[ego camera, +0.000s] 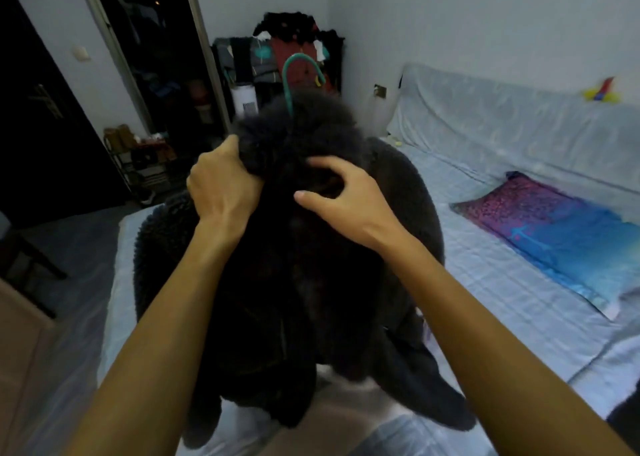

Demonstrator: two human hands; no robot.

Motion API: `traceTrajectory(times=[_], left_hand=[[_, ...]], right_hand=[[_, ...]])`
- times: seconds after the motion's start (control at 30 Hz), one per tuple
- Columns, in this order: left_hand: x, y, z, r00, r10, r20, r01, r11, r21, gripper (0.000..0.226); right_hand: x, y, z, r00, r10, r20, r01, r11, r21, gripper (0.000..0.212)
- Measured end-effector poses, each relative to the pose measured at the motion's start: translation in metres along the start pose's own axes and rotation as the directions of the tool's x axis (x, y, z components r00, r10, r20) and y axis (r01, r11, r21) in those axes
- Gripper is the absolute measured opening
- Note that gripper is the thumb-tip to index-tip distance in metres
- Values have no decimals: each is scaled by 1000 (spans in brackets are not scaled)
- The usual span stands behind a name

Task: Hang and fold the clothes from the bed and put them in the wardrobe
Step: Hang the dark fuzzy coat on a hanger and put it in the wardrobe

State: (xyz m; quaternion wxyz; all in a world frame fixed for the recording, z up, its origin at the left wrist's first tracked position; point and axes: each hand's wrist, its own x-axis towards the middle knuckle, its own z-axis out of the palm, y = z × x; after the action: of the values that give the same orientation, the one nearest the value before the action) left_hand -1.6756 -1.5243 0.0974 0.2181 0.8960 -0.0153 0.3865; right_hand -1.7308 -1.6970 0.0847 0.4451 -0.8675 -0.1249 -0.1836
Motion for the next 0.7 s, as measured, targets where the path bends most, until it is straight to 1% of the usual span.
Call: traceTrajectory(times=[0.03,0.07,0.1,0.13,0.17,0.2,0.23,0.27,0.33,0.37,0.4,0.43,0.5,0.53,0.57,0.6,0.63,0.7], left_hand=[[2,0,-5,999,-8,-32,7,999,-34,31],[2,-1,-9,998,-18,-55,15,998,-62,33],[3,-3,-11,997,-33,-72,26,995,-93,35],[3,-5,-12,996,-46,-82,36,992,-124,36],[3,-6,-13,994,-54,-90,40,988,-150,35],[2,-7,-13,994,-54,-97,37,985,-168,33],[1,-6,-13,994,-48,-102,29,983,-182,33],[1,-5,-14,993,-38,-108,16,981,-196,33],[1,-3,-17,991,-16,-129,-14,974,-228,35],[2,-2,-19,990,-7,-143,-28,970,-241,36],[3,-1,-21,988,-2,-151,-37,967,-253,36],[4,1,-22,988,4,-156,-46,963,-264,36],[5,6,-26,985,32,-172,-78,960,-269,34],[6,8,-27,982,57,-181,-105,957,-269,31],[8,10,-27,979,79,-189,-129,954,-272,28],[9,10,-26,977,89,-195,-141,953,-270,25],[9,10,-25,976,90,-200,-141,957,-254,27],[1,10,-18,973,105,-204,-144,972,-186,43]], right_hand=[[-1,9,-4,1000,14,28,-16,997,77,38],[-3,16,-8,1000,3,-15,-1,995,102,27],[-6,23,-13,992,-15,-126,28,994,107,16],[-8,27,-19,959,-26,-282,56,994,99,13],[-7,32,-25,907,-26,-420,69,994,88,16],[-4,37,-31,861,-22,-508,60,997,57,20],[0,40,-38,844,-31,-536,36,999,-2,25],[6,44,-44,862,-73,-502,16,993,-117,34],[19,51,-56,933,-179,-313,54,927,-371,50],[25,53,-60,952,-199,-231,78,892,-446,53],[29,52,-62,959,-212,-186,95,863,-496,50],[32,51,-64,959,-229,-164,105,830,-548,42],[40,45,-64,959,-250,-134,100,738,-667,21],[42,40,-64,969,-217,-115,78,715,-695,14],[42,35,-65,976,-185,-117,51,711,-701,11],[43,31,-67,975,-166,-150,15,715,-699,12],[43,26,-70,967,-160,-196,-23,717,-696,14],[41,13,-74,951,-167,-260,-66,710,-701,14]])
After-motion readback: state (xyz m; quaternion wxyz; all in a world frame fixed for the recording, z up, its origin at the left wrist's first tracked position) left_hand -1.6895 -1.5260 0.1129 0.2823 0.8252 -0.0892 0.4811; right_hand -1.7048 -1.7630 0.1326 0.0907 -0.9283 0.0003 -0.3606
